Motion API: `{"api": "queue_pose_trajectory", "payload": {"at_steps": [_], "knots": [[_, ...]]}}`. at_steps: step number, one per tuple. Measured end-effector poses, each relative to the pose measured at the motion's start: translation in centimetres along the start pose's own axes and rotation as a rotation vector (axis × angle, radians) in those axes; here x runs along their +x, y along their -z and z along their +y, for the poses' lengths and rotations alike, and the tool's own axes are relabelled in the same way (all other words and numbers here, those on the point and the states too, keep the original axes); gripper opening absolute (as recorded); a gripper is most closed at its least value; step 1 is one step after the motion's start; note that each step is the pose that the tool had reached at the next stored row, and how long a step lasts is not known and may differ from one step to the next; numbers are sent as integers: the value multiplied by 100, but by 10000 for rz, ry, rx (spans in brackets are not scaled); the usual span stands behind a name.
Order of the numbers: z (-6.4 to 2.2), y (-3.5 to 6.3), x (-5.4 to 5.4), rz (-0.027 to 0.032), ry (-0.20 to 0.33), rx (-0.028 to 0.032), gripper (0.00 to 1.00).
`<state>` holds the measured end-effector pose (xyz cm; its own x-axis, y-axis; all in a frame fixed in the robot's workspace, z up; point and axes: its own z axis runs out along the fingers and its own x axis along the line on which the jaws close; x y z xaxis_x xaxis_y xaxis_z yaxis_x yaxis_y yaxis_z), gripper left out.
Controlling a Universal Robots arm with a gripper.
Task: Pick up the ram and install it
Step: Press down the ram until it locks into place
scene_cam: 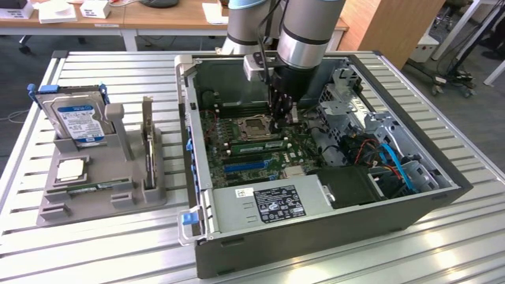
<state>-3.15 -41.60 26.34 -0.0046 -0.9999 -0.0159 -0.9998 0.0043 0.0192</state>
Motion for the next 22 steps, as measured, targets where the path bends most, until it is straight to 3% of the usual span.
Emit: {"api": "queue_pose_trajectory", "payload": {"at_steps": [11, 22], "knots": [[-9, 0, 0, 1, 1, -1, 10], [-118, 1, 0, -1, -47, 0, 10]]}}
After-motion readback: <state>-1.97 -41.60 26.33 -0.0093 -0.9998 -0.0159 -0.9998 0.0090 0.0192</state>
